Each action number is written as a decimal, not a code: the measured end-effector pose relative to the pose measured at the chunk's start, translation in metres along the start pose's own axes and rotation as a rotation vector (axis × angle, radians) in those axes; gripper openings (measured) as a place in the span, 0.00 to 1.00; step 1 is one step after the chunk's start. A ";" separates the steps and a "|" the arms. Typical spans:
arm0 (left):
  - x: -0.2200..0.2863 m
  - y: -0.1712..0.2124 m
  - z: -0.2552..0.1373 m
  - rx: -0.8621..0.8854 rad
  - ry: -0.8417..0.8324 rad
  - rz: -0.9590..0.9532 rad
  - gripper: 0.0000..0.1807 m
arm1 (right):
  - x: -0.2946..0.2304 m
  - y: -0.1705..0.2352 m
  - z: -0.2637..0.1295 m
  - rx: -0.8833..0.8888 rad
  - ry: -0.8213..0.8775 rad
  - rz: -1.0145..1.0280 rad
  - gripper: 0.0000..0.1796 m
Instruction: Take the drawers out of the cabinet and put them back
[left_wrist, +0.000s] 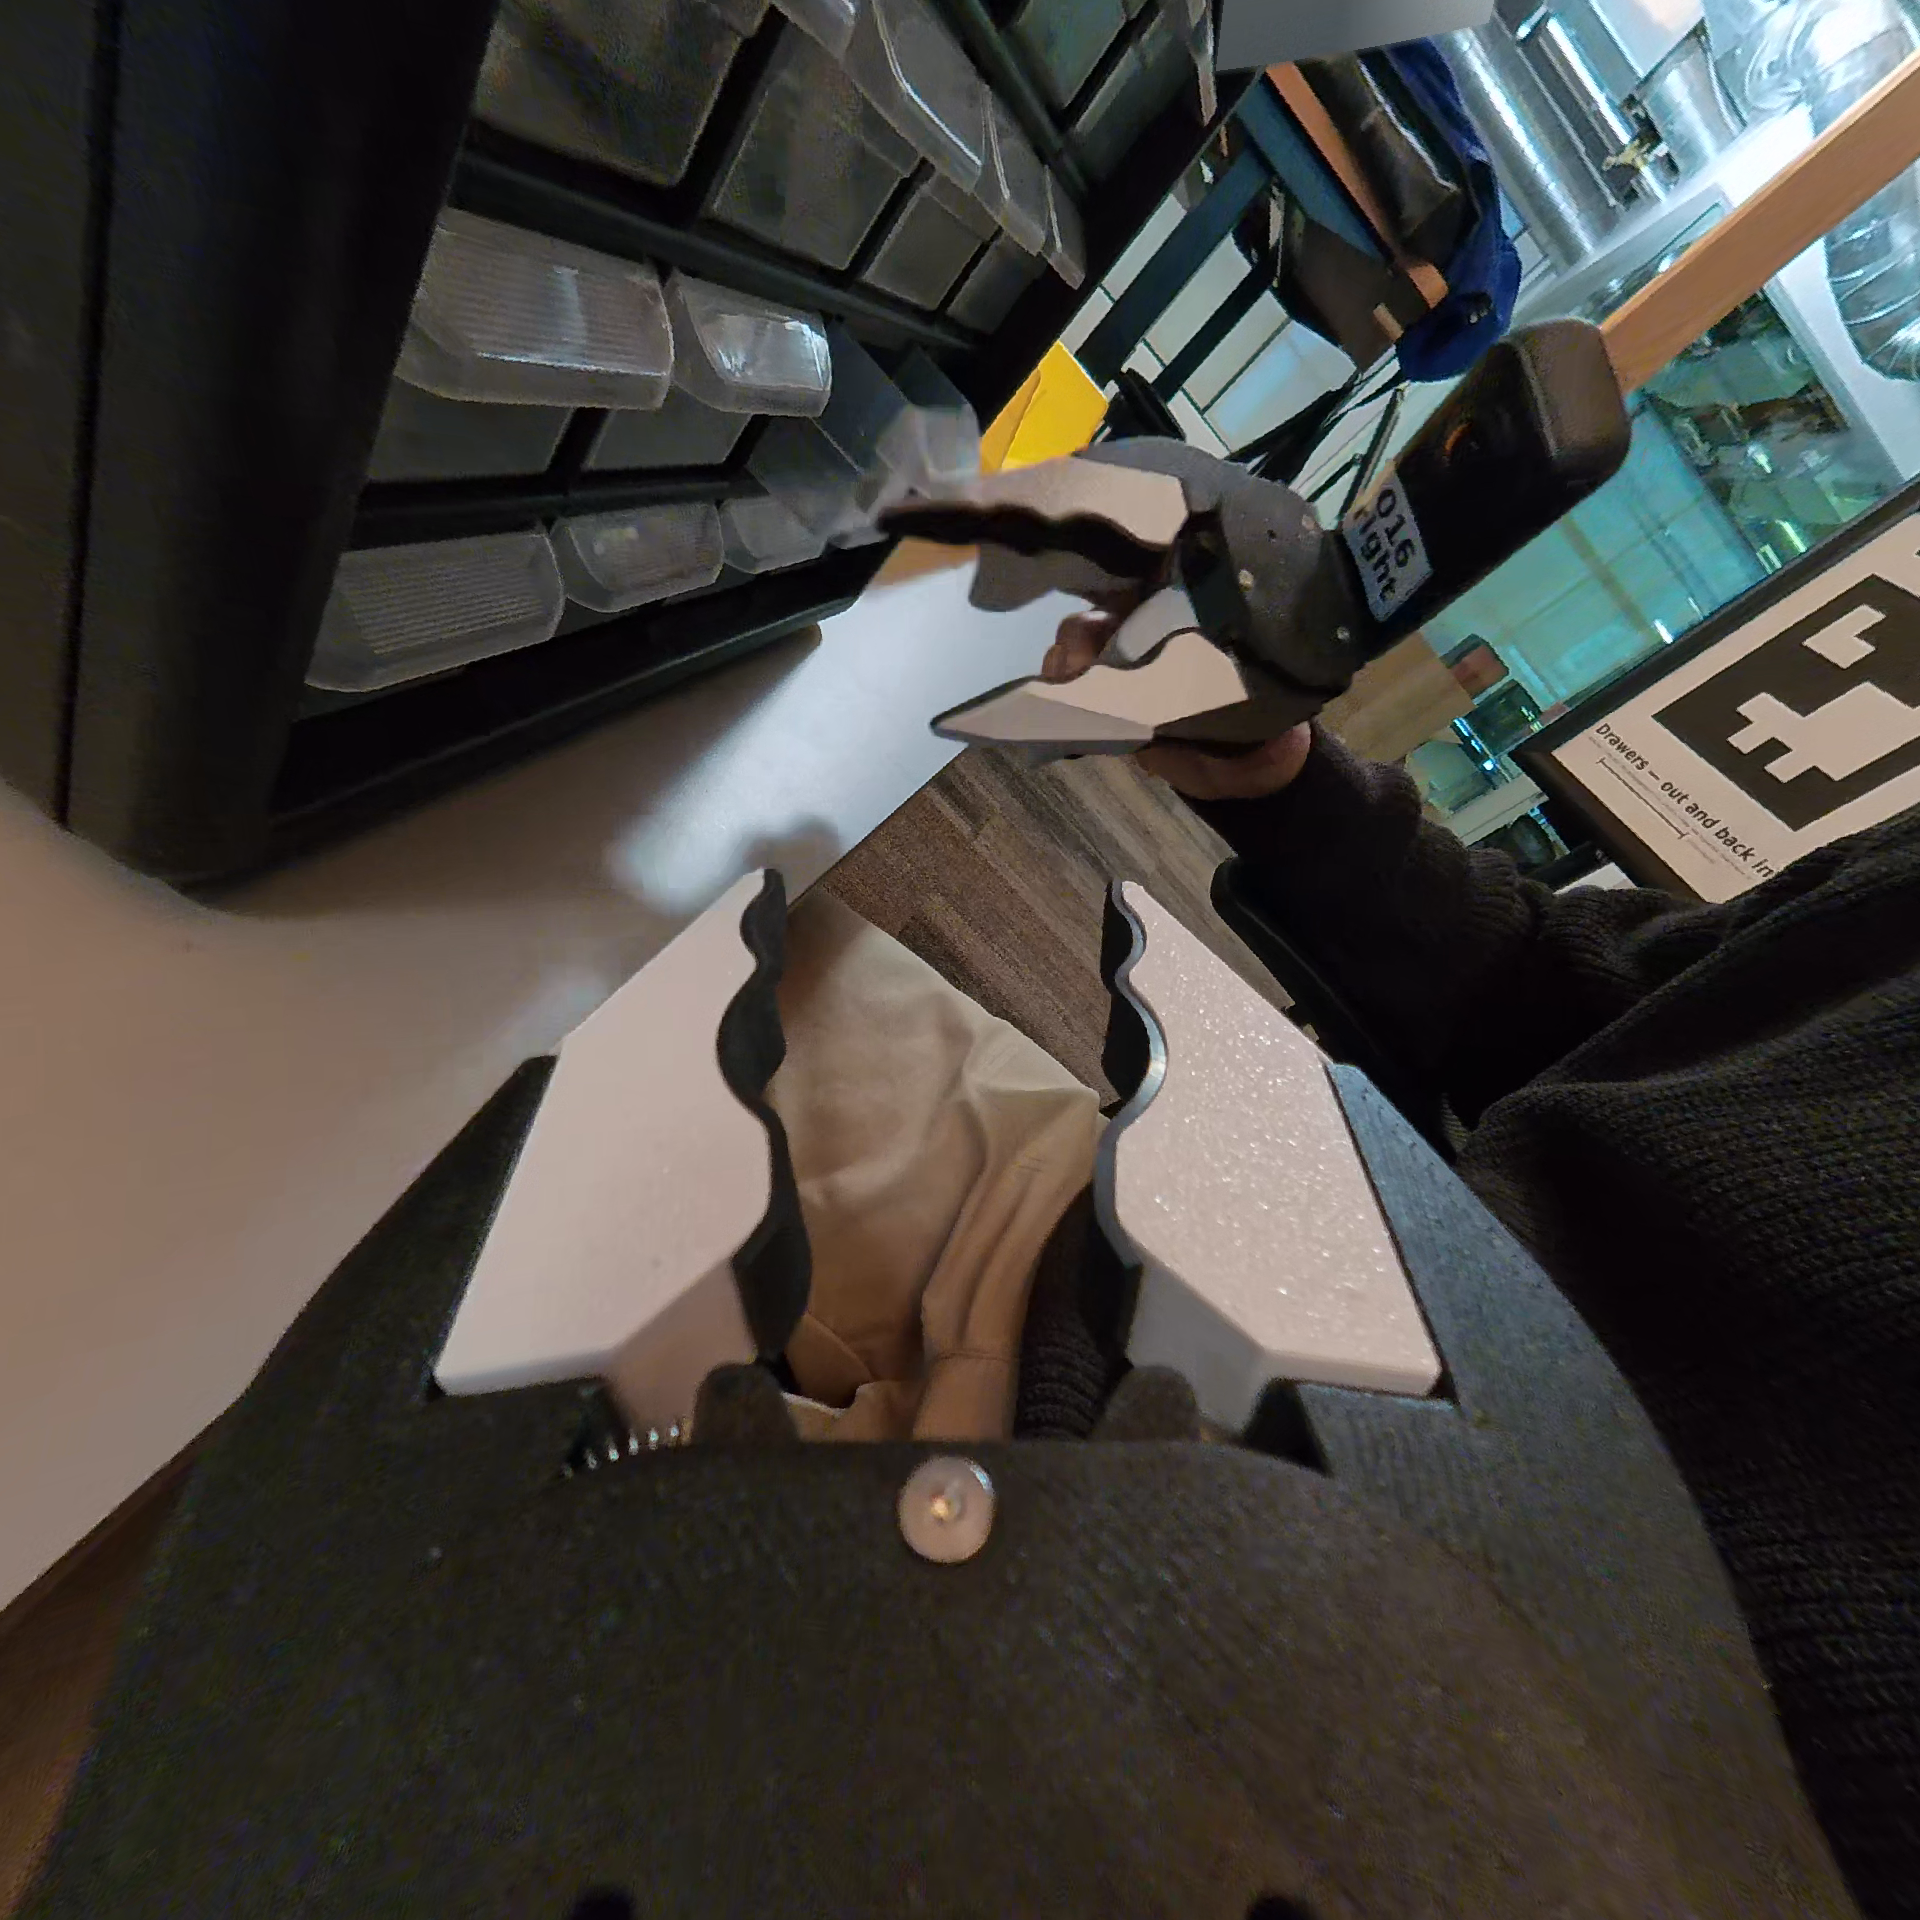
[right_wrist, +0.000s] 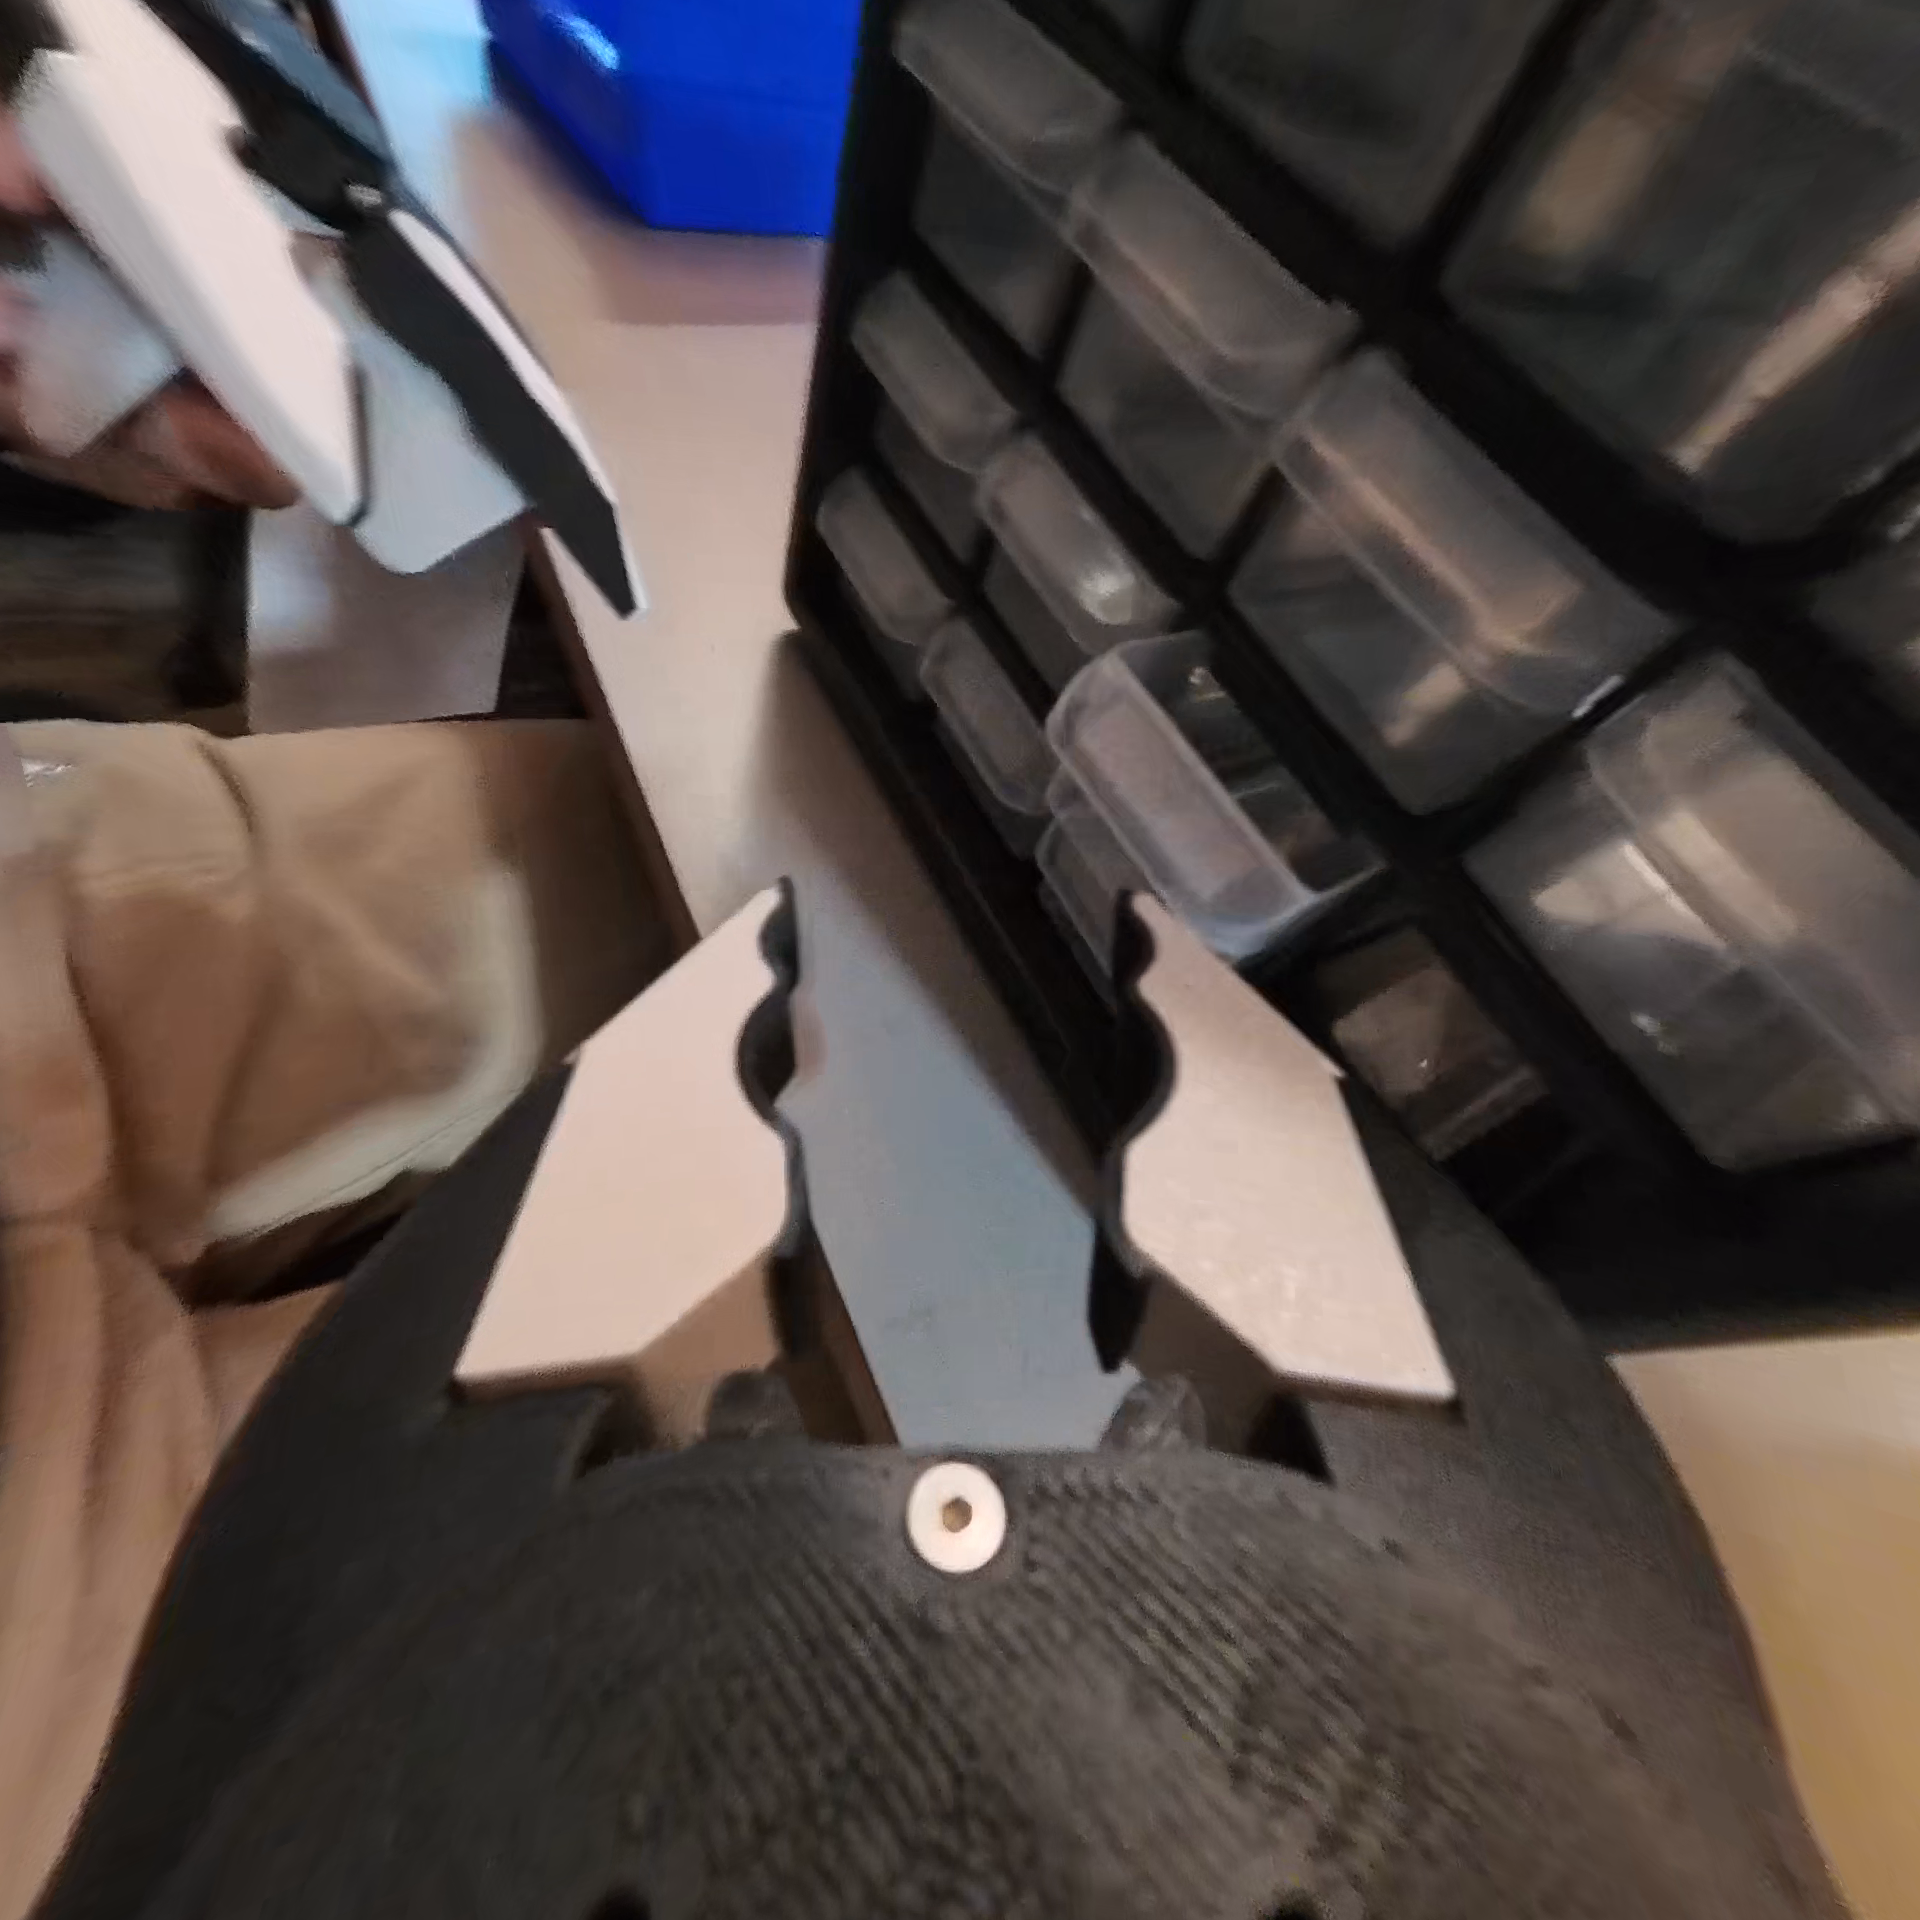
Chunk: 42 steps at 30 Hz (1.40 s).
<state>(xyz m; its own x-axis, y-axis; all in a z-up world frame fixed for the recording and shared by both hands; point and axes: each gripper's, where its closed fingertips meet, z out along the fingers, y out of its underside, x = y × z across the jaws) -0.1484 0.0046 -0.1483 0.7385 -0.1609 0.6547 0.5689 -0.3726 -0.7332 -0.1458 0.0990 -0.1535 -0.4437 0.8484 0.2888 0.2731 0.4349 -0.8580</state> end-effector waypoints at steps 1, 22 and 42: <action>0.000 0.000 0.000 -0.002 0.001 0.000 0.32 | 0.002 0.001 0.003 -0.003 0.017 0.018 0.39; 0.002 0.002 0.001 -0.005 -0.002 0.008 0.32 | -0.010 -0.008 0.007 0.074 -0.067 0.142 0.45; -0.028 -0.126 -0.136 0.553 -0.218 0.099 0.19 | -0.071 0.005 0.001 -0.005 -0.388 0.053 0.03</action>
<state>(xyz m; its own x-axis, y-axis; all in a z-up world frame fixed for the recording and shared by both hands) -0.2904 -0.0682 -0.0491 0.8214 0.0421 0.5689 0.5546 0.1743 -0.8137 -0.1137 0.0404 -0.1790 -0.7186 0.6928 0.0610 0.3079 0.3956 -0.8653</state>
